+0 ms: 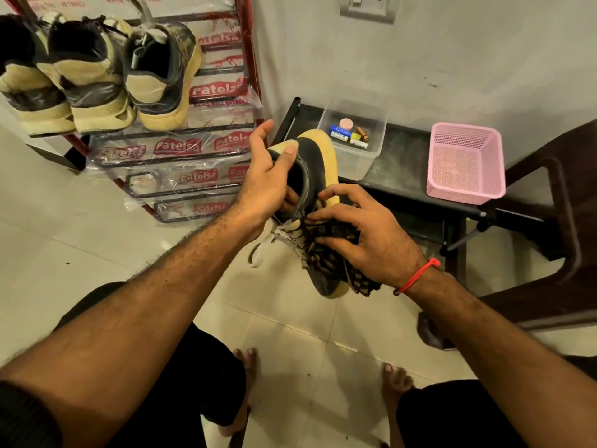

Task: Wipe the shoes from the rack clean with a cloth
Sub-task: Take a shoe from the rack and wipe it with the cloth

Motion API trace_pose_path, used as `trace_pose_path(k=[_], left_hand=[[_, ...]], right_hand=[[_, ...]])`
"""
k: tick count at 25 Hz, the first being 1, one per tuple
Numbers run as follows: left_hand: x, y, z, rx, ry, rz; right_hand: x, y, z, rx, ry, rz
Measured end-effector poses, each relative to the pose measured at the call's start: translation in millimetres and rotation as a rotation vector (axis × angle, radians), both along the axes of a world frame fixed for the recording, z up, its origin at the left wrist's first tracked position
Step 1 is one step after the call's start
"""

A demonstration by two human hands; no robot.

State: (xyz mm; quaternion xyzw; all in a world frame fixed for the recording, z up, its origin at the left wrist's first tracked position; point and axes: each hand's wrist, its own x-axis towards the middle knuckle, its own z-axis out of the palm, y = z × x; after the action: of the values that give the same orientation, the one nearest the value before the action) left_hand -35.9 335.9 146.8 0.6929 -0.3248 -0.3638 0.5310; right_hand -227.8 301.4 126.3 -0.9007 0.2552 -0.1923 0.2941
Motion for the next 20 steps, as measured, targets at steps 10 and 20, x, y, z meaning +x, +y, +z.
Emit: trace_pose_path(k=[10,20], left_hand=[[-25.9,0.1,-7.4,-0.062,0.175,-0.063],[-31.7,8.5,-17.2,-0.051,0.092,-0.229]], right_hand=[[0.6,-1.9,6.2,-0.276,-0.214,-0.192],[2.4,-4.5,24.2,-0.118,-0.238,-0.179]])
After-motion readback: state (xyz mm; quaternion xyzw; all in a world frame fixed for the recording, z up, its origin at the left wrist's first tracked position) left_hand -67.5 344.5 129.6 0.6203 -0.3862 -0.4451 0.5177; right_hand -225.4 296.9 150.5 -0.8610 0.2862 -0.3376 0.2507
